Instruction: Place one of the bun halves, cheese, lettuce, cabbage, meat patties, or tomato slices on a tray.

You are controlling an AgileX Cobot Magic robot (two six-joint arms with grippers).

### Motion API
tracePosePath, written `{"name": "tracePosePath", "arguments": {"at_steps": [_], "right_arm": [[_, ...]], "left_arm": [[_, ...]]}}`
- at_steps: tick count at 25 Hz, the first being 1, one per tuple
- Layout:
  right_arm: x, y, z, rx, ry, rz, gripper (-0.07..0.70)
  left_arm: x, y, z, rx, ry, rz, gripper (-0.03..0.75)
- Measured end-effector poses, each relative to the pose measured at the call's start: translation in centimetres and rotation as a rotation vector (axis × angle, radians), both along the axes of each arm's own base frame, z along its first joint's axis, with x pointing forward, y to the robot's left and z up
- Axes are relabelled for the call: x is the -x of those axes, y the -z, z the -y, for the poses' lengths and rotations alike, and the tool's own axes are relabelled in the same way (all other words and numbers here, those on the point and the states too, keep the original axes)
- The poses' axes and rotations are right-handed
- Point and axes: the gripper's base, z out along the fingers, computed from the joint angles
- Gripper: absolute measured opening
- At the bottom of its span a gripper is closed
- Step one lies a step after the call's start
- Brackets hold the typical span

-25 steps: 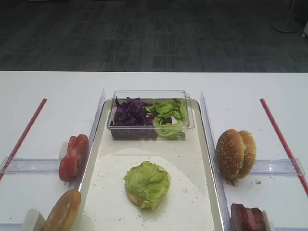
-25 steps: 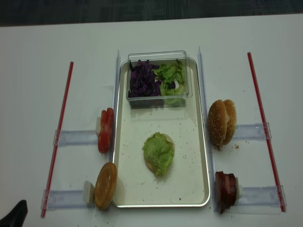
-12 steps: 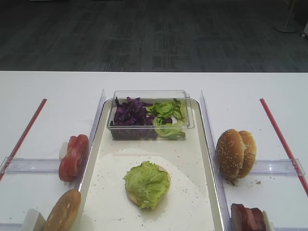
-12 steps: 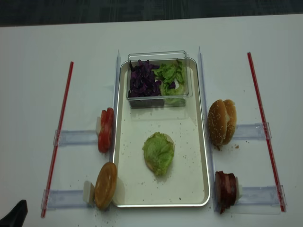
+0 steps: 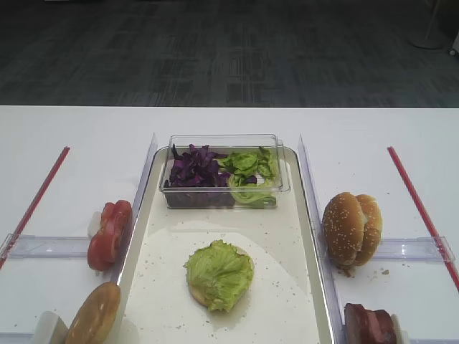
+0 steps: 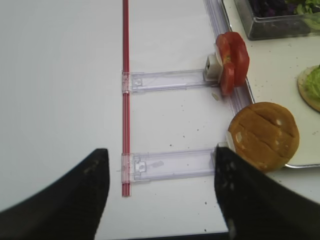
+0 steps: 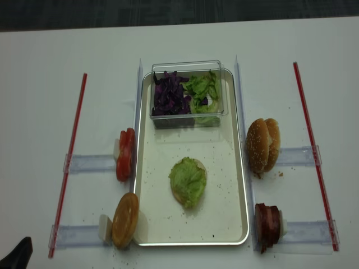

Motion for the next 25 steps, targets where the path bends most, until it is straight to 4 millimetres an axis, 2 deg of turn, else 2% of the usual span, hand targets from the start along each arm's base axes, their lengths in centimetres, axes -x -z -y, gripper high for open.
{"name": "tracePosePath", "arguments": {"at_steps": [25], "right_arm": [[0.02,0.03,0.03,-0.001,0.005,-0.004,0.560]], "left_arm": [[0.00,0.00,0.00,0.000,0.000,0.000,0.419]]}}
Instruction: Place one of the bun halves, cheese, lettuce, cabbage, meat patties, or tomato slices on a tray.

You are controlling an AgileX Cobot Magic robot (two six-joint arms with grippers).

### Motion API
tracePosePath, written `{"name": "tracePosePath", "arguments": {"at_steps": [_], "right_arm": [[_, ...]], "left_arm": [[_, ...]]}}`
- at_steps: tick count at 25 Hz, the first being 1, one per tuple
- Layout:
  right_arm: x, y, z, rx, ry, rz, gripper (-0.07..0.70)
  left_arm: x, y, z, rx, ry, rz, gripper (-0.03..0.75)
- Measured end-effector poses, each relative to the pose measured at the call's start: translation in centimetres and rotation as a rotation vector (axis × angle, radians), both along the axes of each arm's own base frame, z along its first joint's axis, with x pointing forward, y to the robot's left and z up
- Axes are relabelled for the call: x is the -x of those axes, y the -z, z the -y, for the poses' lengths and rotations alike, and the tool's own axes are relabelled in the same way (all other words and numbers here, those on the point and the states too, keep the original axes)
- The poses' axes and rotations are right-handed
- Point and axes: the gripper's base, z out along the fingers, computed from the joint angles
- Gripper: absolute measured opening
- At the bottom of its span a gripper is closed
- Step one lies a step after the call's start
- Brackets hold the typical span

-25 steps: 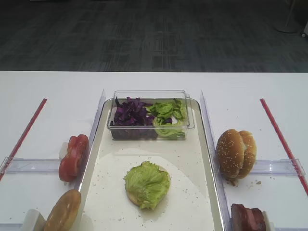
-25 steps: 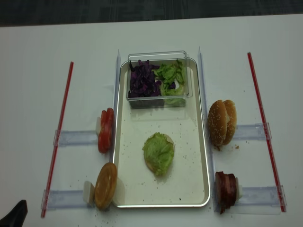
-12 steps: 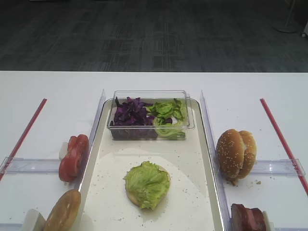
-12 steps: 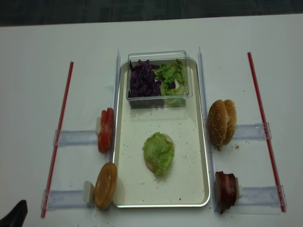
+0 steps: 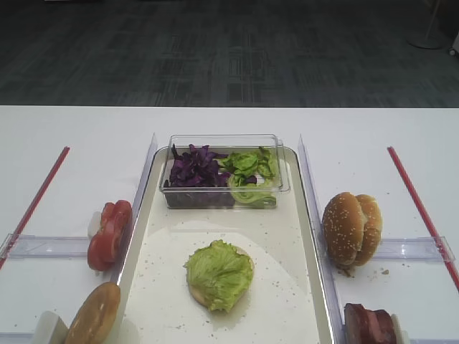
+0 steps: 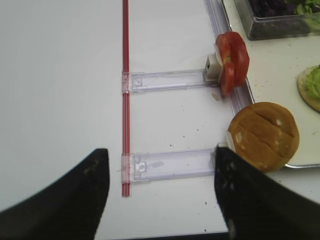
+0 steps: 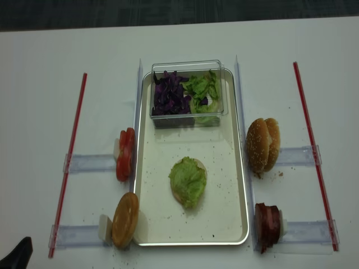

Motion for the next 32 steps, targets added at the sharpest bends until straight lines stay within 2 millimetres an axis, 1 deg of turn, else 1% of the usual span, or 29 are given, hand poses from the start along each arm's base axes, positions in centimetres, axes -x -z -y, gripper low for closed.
{"name": "tracePosePath", "arguments": {"at_steps": [32], "right_arm": [[0.00,0.00,0.00,0.000,0.000,0.000,0.560]], "left_arm": [[0.00,0.00,0.00,0.000,0.000,0.000,0.419]]}}
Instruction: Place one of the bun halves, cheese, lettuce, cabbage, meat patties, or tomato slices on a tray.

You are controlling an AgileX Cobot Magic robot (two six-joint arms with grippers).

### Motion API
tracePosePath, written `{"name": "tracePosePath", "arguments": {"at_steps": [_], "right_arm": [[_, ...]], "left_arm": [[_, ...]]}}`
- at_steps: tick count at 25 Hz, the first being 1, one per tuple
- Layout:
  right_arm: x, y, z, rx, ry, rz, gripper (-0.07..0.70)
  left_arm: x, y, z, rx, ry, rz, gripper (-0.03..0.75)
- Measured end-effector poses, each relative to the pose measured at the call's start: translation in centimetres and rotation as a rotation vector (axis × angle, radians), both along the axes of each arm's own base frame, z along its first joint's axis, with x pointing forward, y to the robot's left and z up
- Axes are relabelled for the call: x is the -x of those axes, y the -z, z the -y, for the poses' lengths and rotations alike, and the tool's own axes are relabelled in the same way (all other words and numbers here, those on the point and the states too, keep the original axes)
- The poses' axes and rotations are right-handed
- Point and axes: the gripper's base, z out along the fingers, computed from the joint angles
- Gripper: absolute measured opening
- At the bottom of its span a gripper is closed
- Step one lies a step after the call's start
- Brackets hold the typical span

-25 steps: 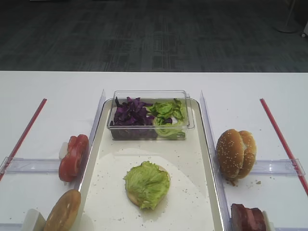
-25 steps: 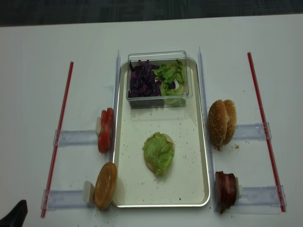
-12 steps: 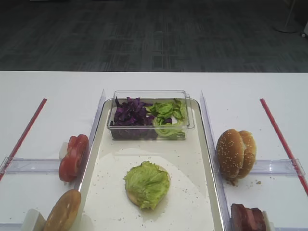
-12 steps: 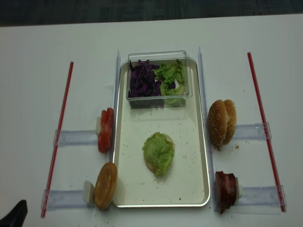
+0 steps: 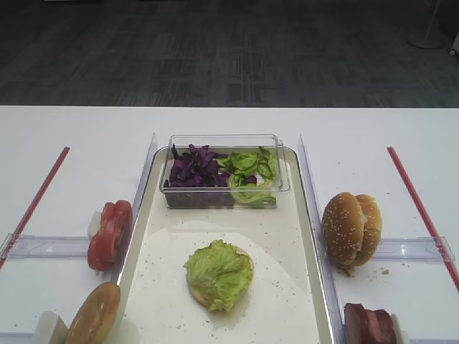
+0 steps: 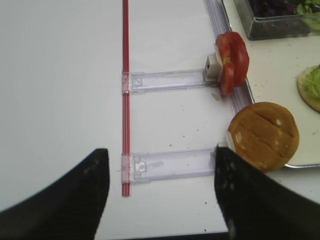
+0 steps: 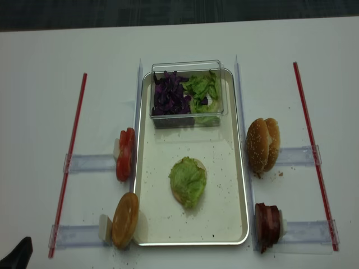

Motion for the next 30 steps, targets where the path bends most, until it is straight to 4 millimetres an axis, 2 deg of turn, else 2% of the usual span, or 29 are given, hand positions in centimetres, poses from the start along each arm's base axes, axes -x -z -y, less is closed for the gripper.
{"name": "tracePosePath", "arguments": {"at_steps": [30], "right_arm": [[0.00,0.00,0.00,0.000,0.000,0.000,0.560]], "left_arm": [[0.00,0.00,0.00,0.000,0.000,0.000,0.419]]}}
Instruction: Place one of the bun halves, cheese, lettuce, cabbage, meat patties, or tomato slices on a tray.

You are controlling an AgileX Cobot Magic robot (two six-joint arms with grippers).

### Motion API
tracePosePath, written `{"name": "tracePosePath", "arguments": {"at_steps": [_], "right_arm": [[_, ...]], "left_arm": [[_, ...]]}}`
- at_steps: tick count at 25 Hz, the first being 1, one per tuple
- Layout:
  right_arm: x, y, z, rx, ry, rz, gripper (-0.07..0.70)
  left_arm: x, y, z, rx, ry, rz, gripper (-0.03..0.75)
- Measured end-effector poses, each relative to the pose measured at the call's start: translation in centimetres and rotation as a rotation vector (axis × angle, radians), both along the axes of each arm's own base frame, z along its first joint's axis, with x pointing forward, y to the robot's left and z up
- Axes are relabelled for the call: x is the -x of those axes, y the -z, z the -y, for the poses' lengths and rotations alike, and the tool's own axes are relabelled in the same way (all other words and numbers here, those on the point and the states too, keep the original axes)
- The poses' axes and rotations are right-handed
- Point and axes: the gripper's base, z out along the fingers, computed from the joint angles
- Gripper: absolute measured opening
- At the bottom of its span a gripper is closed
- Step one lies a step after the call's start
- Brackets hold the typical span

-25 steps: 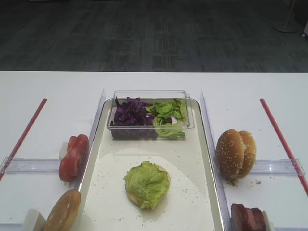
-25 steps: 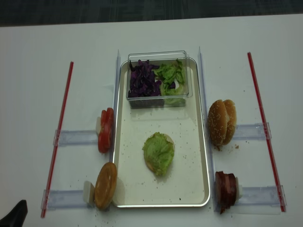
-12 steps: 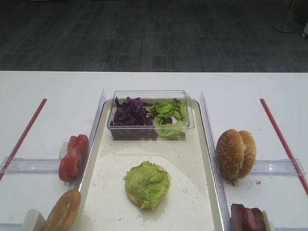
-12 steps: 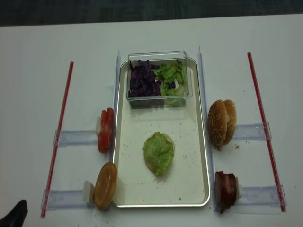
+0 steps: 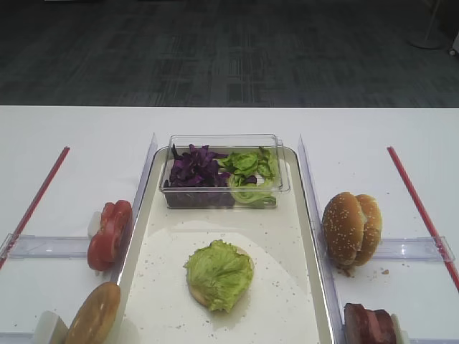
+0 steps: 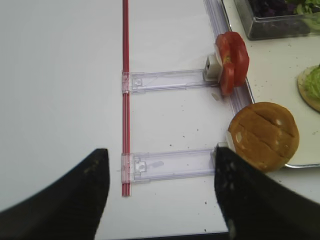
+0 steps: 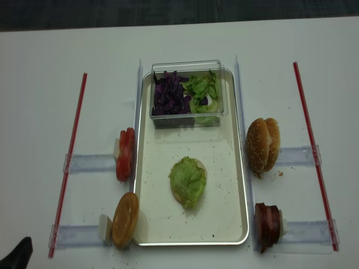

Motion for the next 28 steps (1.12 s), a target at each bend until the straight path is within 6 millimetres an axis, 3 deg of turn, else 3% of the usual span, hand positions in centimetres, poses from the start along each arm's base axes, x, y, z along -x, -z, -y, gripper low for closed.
{"name": "tracePosePath", "arguments": {"at_steps": [28], "right_arm": [[0.00,0.00,0.00,-0.002,0.001,0.000,0.554]], "left_arm": [[0.00,0.00,0.00,0.000,0.000,0.000,0.419]]}}
